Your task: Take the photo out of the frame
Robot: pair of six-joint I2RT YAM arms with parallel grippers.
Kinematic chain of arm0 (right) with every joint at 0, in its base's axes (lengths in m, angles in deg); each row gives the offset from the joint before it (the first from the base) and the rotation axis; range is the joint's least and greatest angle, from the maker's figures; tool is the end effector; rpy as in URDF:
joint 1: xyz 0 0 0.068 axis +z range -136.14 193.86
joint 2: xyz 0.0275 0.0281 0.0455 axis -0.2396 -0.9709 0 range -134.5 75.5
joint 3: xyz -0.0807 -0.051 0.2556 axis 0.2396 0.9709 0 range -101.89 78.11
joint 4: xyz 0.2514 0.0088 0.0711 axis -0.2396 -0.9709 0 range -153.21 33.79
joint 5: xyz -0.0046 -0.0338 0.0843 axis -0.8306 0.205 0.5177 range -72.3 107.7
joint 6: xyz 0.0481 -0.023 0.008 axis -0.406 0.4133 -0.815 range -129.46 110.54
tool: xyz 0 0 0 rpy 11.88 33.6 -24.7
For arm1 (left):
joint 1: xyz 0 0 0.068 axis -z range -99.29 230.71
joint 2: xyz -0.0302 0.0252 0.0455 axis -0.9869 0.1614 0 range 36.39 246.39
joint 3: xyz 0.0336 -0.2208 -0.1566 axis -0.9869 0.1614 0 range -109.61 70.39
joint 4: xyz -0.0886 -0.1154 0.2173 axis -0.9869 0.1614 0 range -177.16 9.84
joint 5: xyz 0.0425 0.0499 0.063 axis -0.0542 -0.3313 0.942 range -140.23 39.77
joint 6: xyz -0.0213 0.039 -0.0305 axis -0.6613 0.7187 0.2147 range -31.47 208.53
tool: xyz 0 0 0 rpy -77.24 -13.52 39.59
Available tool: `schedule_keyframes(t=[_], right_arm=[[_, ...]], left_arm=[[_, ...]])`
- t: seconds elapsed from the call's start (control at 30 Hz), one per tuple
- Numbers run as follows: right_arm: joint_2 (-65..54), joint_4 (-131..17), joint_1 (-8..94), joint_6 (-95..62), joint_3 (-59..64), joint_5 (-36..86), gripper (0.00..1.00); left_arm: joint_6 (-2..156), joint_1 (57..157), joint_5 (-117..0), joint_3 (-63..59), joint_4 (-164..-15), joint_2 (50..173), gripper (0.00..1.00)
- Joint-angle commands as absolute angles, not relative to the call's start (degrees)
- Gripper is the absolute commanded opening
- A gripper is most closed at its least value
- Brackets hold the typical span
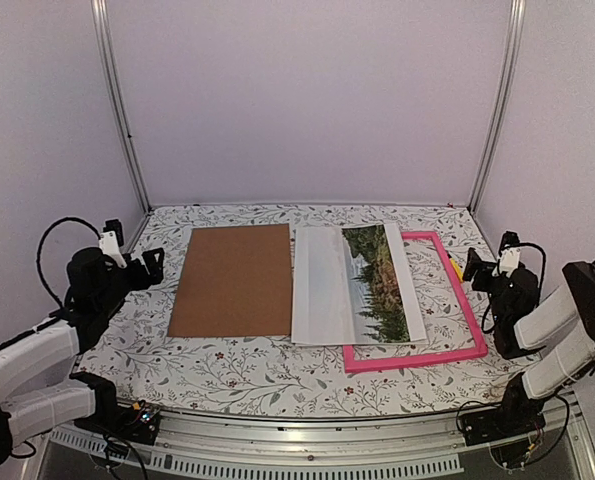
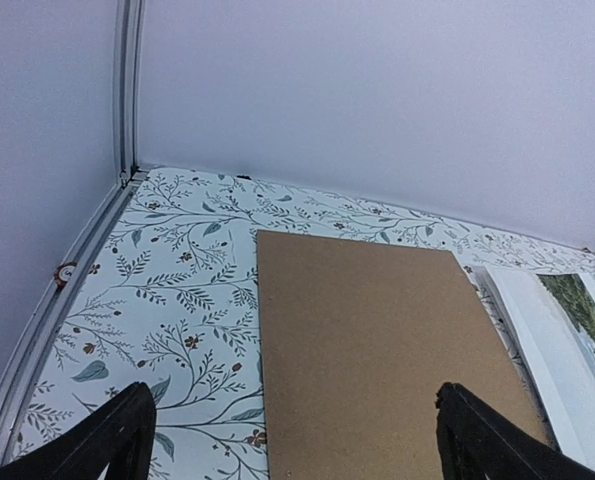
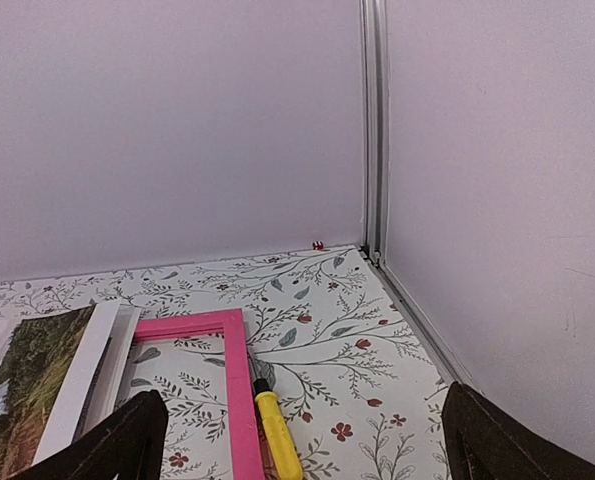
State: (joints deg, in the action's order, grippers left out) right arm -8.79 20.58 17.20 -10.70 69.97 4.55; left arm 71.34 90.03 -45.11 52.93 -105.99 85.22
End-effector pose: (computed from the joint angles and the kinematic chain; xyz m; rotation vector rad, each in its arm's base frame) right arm 0.2193 0.0046 0.1540 0.1523 1.5536 -0.1160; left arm 0.1915 -0.0282 0.2121 -0.1874 1.7860 -0.2519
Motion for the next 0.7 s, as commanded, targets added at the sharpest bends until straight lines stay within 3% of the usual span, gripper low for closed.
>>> schedule_keyframes(t=[0.0,0.33,0.67], right_arm=[[-13.48,32.88,16.91,-7.46,71.41,6.66,0.99],[-13.13,24.08,17.0,-6.9,66.92,7.81,0.99],[-13.36,21.53,17.01,-7.35,65.43,6.76,0.99]], left_arm=[[73.84,86.92,-45.69,54.42,-109.44,84.73,0.99],[76.37,78.2,-42.75,59.78,-123.54,88.04,1.0],[81.53,76.52,-41.32,62.15,-151.07,108.1,0.99]])
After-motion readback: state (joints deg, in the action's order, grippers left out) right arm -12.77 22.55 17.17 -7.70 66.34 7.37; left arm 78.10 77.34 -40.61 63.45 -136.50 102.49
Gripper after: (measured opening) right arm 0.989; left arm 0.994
